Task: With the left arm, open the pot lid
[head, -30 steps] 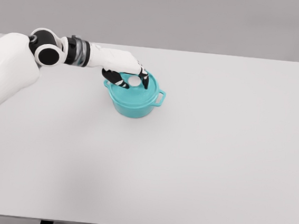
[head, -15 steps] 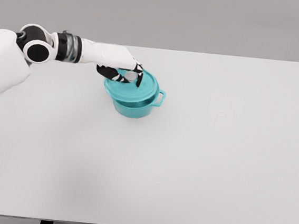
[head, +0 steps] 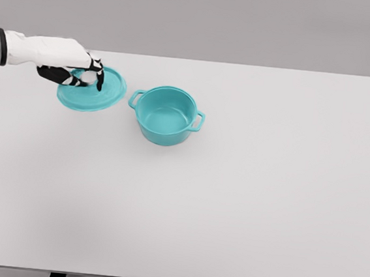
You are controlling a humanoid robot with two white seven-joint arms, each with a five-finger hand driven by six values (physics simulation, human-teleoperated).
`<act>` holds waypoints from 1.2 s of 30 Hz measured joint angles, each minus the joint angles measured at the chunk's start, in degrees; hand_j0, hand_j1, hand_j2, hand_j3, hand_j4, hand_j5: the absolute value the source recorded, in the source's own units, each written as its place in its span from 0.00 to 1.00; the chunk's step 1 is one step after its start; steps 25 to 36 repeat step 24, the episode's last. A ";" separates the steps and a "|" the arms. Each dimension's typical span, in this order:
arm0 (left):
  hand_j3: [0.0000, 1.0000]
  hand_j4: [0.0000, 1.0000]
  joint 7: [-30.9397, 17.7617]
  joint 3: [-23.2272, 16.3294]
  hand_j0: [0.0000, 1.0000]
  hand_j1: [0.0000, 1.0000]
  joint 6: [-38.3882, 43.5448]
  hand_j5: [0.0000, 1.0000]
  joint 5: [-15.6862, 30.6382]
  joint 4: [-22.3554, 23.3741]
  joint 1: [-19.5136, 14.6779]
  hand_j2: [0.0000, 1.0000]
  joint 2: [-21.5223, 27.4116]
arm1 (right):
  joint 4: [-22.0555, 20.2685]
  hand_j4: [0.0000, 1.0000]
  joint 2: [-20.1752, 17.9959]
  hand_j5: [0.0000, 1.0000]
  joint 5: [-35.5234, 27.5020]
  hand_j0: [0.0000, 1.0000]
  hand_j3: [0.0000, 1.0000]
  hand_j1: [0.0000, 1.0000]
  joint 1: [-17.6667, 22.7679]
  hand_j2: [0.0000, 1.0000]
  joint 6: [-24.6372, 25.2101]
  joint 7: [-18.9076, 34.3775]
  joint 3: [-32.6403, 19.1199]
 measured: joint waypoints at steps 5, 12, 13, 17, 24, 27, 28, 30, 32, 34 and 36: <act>1.00 1.00 0.01 0.11 1.00 1.00 0.02 1.00 -0.03 0.07 0.26 1.00 0.96 | 0.00 1.00 0.00 1.00 0.00 1.00 1.00 1.00 0.00 1.00 0.00 0.00 0.00; 1.00 1.00 0.01 1.08 1.00 1.00 0.03 1.00 1.40 -2.89 0.44 1.00 2.21 | 0.00 1.00 0.00 1.00 0.00 1.00 1.00 1.00 0.00 1.00 0.00 0.00 0.00; 1.00 1.00 0.01 1.12 1.00 1.00 0.03 1.00 1.90 -3.69 0.79 1.00 2.58 | 0.00 1.00 0.00 1.00 0.00 1.00 1.00 1.00 0.00 1.00 0.00 0.00 0.00; 1.00 1.00 0.01 1.24 1.00 1.00 0.03 1.00 2.82 -5.26 1.23 1.00 3.28 | 0.00 1.00 0.00 1.00 0.00 1.00 1.00 1.00 0.00 1.00 -0.02 0.00 0.00; 1.00 1.00 0.00 9.61 1.00 1.00 -0.04 1.00 9.01 -19.11 16.04 1.00 9.40 | 0.01 1.00 0.00 1.00 0.02 1.00 1.00 1.00 0.00 1.00 -0.02 0.00 0.01; 1.00 1.00 0.00 9.61 1.00 1.00 -0.04 1.00 9.01 -19.11 16.04 1.00 9.40 | 0.01 1.00 0.00 1.00 0.02 1.00 1.00 1.00 0.00 1.00 -0.02 0.00 0.01; 1.00 1.00 0.00 9.61 1.00 1.00 -0.04 1.00 9.01 -19.11 16.04 1.00 9.40 | 0.01 1.00 0.00 1.00 0.02 1.00 1.00 1.00 0.00 1.00 -0.02 0.00 0.01; 1.00 1.00 0.00 9.61 1.00 1.00 -0.04 1.00 9.01 -19.11 16.04 1.00 9.40 | 0.01 1.00 0.00 1.00 0.02 1.00 1.00 1.00 0.00 1.00 -0.02 0.00 0.01; 1.00 1.00 0.00 9.61 1.00 1.00 -0.04 1.00 9.01 -19.11 16.04 1.00 9.40 | 0.01 1.00 0.00 1.00 0.02 1.00 1.00 1.00 0.00 1.00 -0.02 0.00 0.01; 1.00 1.00 0.00 9.61 1.00 1.00 -0.04 1.00 9.01 -19.11 16.04 1.00 9.40 | 0.01 1.00 0.00 1.00 0.02 1.00 1.00 1.00 0.00 1.00 -0.02 0.00 0.01; 1.00 1.00 0.00 9.61 1.00 1.00 -0.04 1.00 9.01 -19.11 16.04 1.00 9.40 | 0.01 1.00 0.00 1.00 0.02 1.00 1.00 1.00 0.00 1.00 -0.02 0.00 0.01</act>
